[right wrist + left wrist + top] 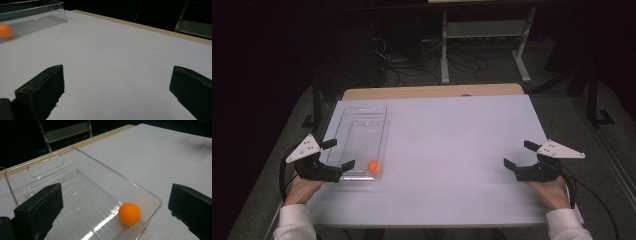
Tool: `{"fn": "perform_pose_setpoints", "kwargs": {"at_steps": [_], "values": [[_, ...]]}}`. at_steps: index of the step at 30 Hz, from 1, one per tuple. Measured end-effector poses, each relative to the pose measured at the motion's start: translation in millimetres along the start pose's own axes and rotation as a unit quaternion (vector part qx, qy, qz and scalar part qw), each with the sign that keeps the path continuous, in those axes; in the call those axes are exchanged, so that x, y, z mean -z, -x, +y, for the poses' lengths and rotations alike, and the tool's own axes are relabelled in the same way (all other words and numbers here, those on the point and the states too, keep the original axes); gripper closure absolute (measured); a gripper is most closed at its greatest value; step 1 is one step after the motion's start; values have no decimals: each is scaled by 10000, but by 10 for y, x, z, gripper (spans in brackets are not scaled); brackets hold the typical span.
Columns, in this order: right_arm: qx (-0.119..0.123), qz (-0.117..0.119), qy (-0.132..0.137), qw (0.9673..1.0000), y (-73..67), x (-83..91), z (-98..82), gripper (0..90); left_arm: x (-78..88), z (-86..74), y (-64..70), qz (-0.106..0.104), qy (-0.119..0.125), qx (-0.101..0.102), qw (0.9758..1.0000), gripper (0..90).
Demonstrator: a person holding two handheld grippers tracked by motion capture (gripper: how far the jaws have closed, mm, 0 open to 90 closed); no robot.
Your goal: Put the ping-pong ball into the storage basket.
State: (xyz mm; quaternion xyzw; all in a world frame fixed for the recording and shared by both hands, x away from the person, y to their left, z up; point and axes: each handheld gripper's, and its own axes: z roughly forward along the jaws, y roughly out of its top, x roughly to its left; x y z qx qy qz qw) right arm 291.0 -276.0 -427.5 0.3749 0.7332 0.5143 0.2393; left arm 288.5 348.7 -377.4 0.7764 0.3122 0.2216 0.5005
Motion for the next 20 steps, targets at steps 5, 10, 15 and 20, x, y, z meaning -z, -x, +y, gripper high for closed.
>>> {"fn": "perform_pose_setpoints", "kwargs": {"at_steps": [5, 10, 15, 20], "values": [[-9, 6, 18, 10000, -1, 1, -1, 0, 7, -43, 23, -11, 172, 68, 9998, 0], [-18, 0, 38, 10000, 2, 6, -7, 0, -11, -61, 46, 35, 332, 81, 9994, 0], [-51, 3, 74, 10000, 2, 12, -10, 0, -1, -79, 49, 94, 492, 113, 9987, 0], [-65, 19, 87, 9999, -2, 7, -16, 0, 23, -117, 43, 144, 628, 199, 9977, 0]]}}
